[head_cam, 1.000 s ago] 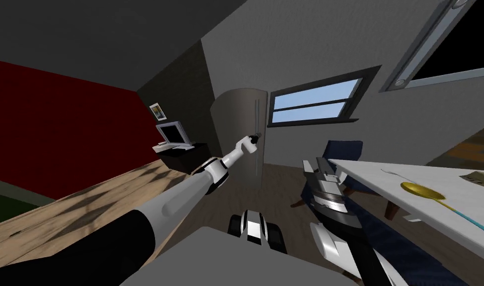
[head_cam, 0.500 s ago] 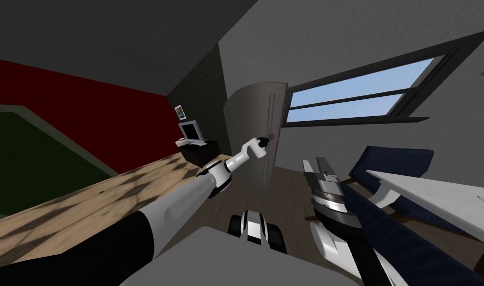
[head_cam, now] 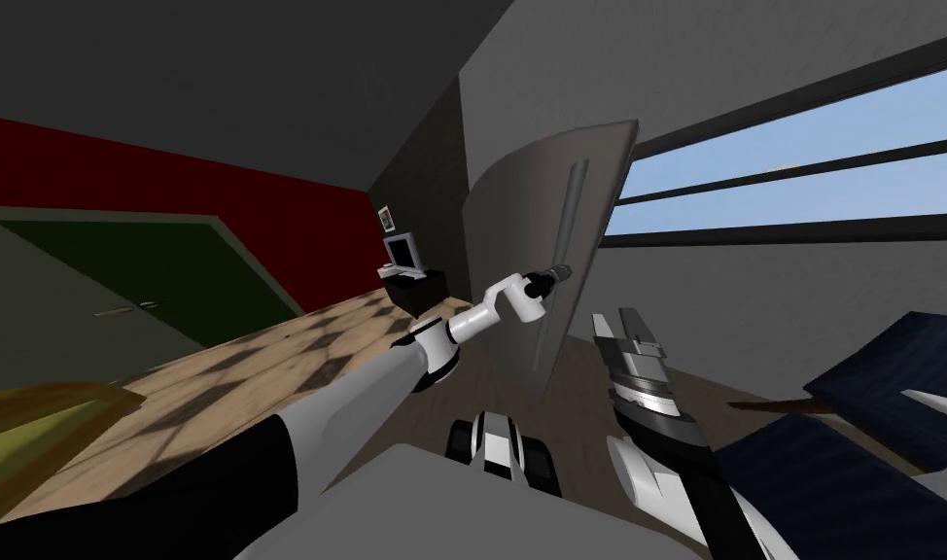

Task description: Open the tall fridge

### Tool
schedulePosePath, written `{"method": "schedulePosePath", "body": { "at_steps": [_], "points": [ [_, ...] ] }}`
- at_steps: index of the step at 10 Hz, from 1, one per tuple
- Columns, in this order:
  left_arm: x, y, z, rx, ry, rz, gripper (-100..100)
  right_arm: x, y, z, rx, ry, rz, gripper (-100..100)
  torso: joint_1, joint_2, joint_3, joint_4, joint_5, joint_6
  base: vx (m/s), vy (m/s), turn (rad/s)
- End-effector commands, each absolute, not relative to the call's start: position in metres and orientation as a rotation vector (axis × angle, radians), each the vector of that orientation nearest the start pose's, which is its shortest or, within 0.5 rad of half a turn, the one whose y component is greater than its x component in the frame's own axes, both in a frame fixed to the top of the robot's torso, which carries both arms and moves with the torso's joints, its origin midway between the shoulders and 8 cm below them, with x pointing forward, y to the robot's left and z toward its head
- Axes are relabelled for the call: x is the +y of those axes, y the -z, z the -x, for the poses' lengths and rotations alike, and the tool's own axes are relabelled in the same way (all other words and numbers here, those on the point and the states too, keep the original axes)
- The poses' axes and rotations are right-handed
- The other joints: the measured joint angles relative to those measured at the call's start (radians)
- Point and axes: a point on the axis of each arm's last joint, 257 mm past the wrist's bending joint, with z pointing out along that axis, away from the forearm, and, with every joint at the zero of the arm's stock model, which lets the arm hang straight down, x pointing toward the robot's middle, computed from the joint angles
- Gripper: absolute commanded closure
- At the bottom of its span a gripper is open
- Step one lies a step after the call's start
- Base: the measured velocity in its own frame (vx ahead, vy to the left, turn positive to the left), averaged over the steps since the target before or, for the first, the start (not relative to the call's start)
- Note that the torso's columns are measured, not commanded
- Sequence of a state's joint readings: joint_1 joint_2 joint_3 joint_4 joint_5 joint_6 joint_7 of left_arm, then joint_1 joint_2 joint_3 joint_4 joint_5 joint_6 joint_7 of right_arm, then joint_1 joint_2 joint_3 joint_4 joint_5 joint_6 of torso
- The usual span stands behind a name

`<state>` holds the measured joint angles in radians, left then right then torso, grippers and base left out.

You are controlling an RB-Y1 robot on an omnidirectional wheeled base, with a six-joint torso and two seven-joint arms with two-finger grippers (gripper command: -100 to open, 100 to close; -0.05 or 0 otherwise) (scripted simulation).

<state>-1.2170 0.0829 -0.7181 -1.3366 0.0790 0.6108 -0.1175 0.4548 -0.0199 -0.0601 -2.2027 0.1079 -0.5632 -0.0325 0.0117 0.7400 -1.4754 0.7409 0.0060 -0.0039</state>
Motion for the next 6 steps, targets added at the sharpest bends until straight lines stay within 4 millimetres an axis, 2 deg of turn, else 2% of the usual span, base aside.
{"method": "schedulePosePath", "body": {
  "at_steps": [1, 2, 3, 5, 6],
  "points": [
    [-0.296, -0.077, -0.475, 1.683, 1.212, -0.252, 100, -0.28, -0.016, -0.351, 0.665, -1.23, -0.559, 0, -0.004, 0.0, -0.001, 0.002, 0.0, 0.0, 0.027, 0.12, 0.363],
    [-0.298, -0.075, -0.473, 1.7, 1.231, -0.245, 100, -0.28, -0.016, -0.351, 0.665, -1.23, -0.559, 0, -0.003, 0.002, 0.0, 0.004, 0.001, 0.001, 0.034, 0.101, 0.373],
    [-0.291, -0.071, -0.48, 1.705, 1.205, -0.241, 100, -0.28, -0.016, -0.351, 0.665, -1.23, -0.559, 0, -0.004, 0.002, 0.0, 0.003, 0.001, 0.0, 0.009, 0.034, 0.04],
    [-0.311, -0.072, -0.446, 1.706, 1.262, -0.31, 100, -0.28, -0.016, -0.351, 0.665, -1.23, -0.559, 0, -0.005, 0.0, 0.0, 0.0, -0.002, 0.004, 0.051, 0.21, -0.035],
    [-0.311, -0.072, -0.446, 1.706, 1.262, -0.31, 100, -0.28, -0.016, -0.351, 0.665, -1.23, -0.559, 0, -0.001, 0.001, 0.001, 0.0, -0.001, 0.005, 0.084, 0.24, -0.062]
  ]
}}
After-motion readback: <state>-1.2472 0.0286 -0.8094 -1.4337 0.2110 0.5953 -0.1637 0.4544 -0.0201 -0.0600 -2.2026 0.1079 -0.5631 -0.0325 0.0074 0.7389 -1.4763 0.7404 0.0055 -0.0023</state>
